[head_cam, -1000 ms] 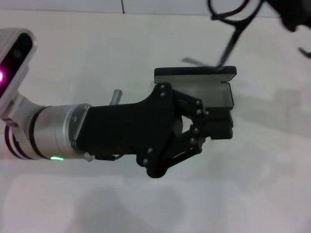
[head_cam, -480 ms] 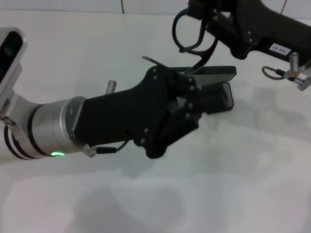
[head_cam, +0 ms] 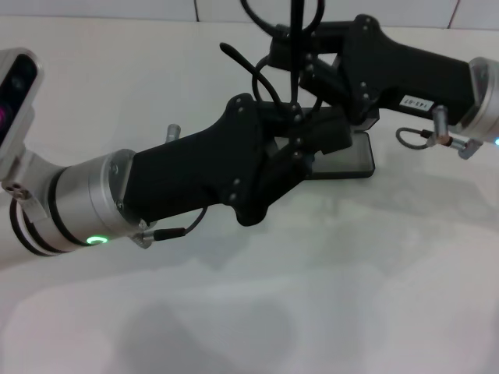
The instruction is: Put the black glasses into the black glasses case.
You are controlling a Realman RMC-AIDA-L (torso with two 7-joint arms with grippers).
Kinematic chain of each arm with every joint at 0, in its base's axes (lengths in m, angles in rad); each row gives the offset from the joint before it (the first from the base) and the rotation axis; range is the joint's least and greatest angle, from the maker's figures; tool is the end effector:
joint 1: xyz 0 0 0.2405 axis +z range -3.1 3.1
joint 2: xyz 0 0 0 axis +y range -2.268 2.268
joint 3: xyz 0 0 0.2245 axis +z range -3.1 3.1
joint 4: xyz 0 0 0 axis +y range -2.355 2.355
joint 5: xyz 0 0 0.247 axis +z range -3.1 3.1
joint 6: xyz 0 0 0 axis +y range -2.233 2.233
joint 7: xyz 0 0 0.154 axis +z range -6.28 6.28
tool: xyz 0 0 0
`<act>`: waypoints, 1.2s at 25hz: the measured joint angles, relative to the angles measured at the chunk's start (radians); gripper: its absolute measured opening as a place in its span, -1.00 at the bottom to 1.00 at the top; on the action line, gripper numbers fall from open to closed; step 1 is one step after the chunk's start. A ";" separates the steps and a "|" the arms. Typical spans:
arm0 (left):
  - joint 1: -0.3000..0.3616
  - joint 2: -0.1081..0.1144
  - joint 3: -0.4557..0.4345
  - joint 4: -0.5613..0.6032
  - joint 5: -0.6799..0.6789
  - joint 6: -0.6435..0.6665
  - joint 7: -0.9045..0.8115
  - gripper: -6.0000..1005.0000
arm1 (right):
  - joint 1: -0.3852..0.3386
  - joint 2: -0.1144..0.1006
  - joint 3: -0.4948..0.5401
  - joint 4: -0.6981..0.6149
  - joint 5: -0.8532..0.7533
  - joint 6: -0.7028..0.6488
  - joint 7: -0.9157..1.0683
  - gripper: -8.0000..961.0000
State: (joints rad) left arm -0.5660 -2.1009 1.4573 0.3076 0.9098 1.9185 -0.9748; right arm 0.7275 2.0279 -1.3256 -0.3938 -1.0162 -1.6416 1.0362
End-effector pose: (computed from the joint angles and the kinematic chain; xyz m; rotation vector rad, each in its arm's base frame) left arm -0.1539 0.2822 -0.0371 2.5328 0.1675 1.7804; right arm 0.1195 0.3636 -0.0188 -2.6430 0.0540 1.4740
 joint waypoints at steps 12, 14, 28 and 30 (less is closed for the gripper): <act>0.002 0.001 -0.002 -0.019 -0.010 -0.018 -0.006 -0.84 | 0.004 0.000 -0.086 -0.007 0.001 0.024 0.002 -0.69; 0.000 0.001 -0.002 -0.026 -0.010 -0.019 -0.007 -0.84 | 0.004 0.000 -0.092 -0.007 0.001 0.025 0.003 -0.68; 0.001 0.003 -0.003 -0.041 -0.009 -0.035 -0.008 -0.84 | 0.002 0.000 -0.111 -0.007 0.001 0.026 0.005 -0.68; 0.002 0.003 -0.003 -0.041 -0.009 -0.035 -0.009 -0.84 | -0.001 0.000 -0.111 -0.006 0.001 0.026 0.005 -0.68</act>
State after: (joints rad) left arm -0.5642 -2.0983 1.4543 0.2669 0.9005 1.8836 -0.9833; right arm 0.7266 2.0278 -1.4367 -0.4003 -1.0153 -1.6159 1.0417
